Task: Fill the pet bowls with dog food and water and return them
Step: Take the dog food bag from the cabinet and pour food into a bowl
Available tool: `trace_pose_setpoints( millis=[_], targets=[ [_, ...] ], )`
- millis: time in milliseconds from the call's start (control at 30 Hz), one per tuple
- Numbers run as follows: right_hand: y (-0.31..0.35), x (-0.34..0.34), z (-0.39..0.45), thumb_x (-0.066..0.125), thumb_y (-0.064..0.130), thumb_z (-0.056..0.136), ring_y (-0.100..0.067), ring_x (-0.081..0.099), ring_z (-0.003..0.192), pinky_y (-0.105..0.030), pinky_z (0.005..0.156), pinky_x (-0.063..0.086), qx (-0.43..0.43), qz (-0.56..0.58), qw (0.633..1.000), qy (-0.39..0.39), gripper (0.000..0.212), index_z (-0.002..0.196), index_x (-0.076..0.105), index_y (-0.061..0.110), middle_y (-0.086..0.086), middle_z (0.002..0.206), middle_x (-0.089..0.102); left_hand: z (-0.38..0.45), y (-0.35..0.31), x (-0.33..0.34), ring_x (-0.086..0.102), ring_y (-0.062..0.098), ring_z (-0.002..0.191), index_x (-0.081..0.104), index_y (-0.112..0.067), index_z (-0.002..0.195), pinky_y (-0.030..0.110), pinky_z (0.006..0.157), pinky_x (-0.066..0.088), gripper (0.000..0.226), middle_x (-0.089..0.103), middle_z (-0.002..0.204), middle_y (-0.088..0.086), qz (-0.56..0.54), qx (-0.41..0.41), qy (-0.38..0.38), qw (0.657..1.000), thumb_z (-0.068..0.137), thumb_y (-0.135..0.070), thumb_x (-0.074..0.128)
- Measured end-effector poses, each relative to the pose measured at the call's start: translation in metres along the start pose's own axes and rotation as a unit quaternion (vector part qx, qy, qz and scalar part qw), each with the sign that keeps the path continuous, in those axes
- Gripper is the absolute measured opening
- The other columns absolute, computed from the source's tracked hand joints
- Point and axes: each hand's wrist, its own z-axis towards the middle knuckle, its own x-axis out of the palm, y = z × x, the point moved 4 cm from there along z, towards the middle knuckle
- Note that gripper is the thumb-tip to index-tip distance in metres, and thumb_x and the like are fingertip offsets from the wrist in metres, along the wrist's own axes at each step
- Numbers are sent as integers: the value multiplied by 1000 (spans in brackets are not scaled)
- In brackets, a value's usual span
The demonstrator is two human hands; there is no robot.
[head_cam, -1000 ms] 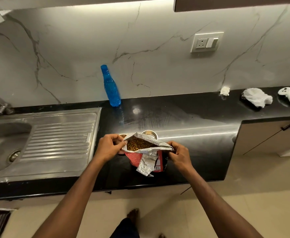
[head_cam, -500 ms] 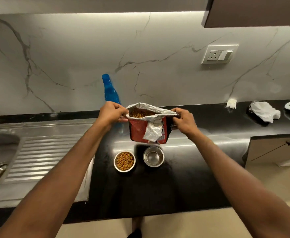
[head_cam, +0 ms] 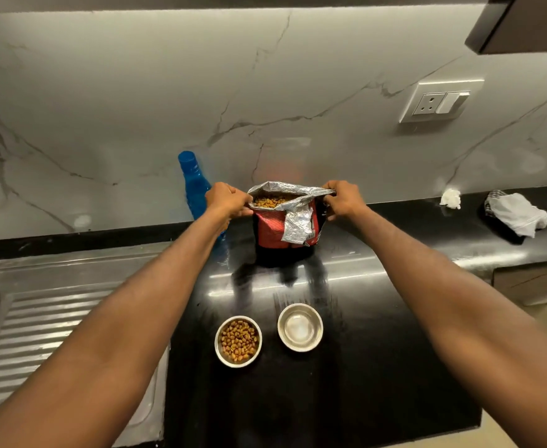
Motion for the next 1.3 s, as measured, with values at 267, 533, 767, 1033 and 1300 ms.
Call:
trace_pose_setpoints(
  millis=[267,533,767,1033,1300],
  targets=[
    [-16,21,16,57,9,109,-27,72,77,-20,40,55,17,-6,1000,-12,26,135,62,9,-18,118,71,15,14,13,83,19,82,77,-12,80,32,80,68,15,82,91,9,-58,2,2,998,92,-18,86],
    [-16,20,-1,76,23,99,-32,69,112,-37,92,53,-118,-119,986,-6,41,136,63,14,-12,125,73,-10,40,6,80,10,75,77,-14,93,27,69,67,33,82,84,3,-48,44,55,996,87,-45,88],
    [-4,26,-22,73,22,98,-40,68,95,-35,73,45,-99,-161,982,15,16,107,69,9,-17,100,73,1,11,26,79,14,66,78,-5,81,40,76,68,26,79,72,7,138,136,-27,981,96,-25,81],
    [20,106,-100,87,42,81,-26,77,82,-35,75,60,93,113,989,-13,37,94,78,8,-9,87,80,26,-74,98,75,30,92,82,-16,99,40,79,60,8,78,96,9,325,325,76,885,96,-17,74],
    [77,148,-83,71,1,100,-20,74,66,-24,52,62,243,578,778,50,9,97,69,-7,-15,80,73,13,-93,127,76,17,101,84,-16,109,32,93,58,15,83,108,1,351,421,213,809,96,-20,79]
  ],
)
